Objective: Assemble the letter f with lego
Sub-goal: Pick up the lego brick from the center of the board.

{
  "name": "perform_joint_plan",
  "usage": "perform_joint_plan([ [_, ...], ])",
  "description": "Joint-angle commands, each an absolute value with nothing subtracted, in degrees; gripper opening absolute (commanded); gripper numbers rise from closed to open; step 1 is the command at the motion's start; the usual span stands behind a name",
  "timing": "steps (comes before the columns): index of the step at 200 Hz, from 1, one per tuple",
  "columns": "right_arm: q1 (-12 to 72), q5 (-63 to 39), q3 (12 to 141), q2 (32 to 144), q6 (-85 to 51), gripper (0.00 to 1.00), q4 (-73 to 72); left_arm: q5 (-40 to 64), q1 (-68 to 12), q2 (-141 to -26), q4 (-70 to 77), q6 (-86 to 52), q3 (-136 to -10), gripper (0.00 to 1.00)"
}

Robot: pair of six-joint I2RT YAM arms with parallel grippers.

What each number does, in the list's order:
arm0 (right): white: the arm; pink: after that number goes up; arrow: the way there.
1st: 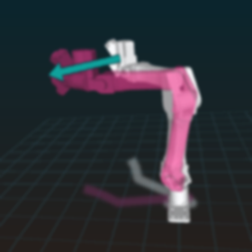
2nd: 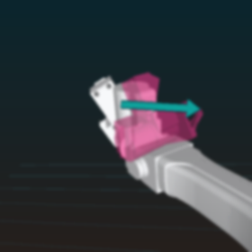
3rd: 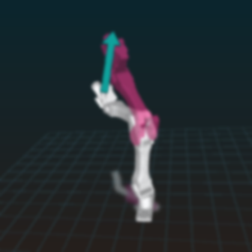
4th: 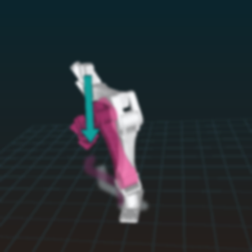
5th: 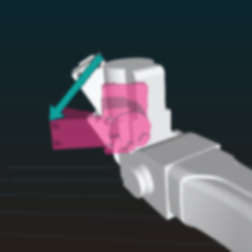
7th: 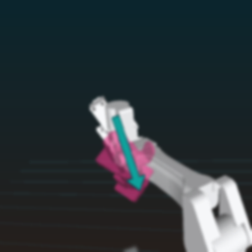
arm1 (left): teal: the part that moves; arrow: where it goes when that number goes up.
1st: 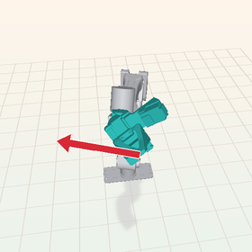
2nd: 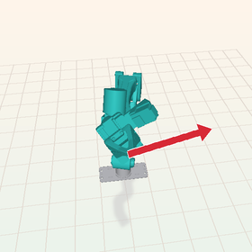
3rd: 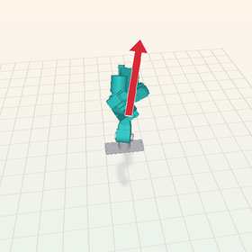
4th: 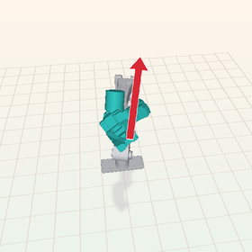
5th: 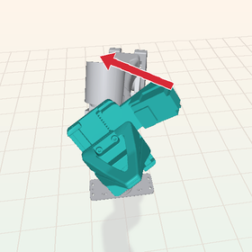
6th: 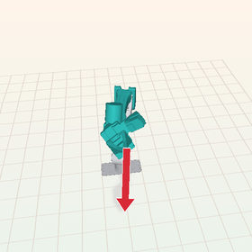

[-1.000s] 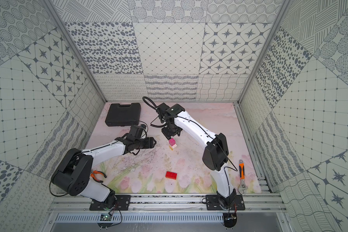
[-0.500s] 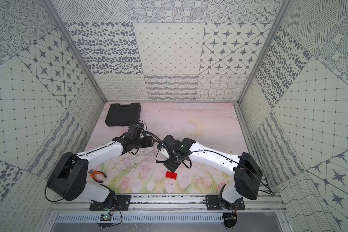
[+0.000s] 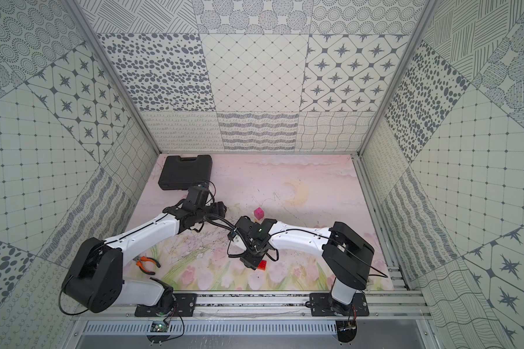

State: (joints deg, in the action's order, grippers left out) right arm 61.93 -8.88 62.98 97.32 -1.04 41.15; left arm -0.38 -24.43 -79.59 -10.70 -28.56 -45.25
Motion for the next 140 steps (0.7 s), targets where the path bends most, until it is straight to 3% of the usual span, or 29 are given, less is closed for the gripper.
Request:
perform_joint_plan([
  [1, 62.3, -9.3, 62.7, 97.9, 0.3, 0.59, 39.2, -1.2, -23.0, -78.7, -12.2, -29.2, -44.9, 0.82],
  [95, 62.6, -6.0, 63.5, 101.3, 0.4, 0.58, 41.8, 0.2, -21.9, -78.1, -11.4, -29.1, -44.1, 0.82],
  [140, 62.6, -4.7, 63.9, 102.5, 0.3, 0.52, 42.7, 0.5, -21.9, -78.1, -11.2, -29.0, -44.0, 0.82],
])
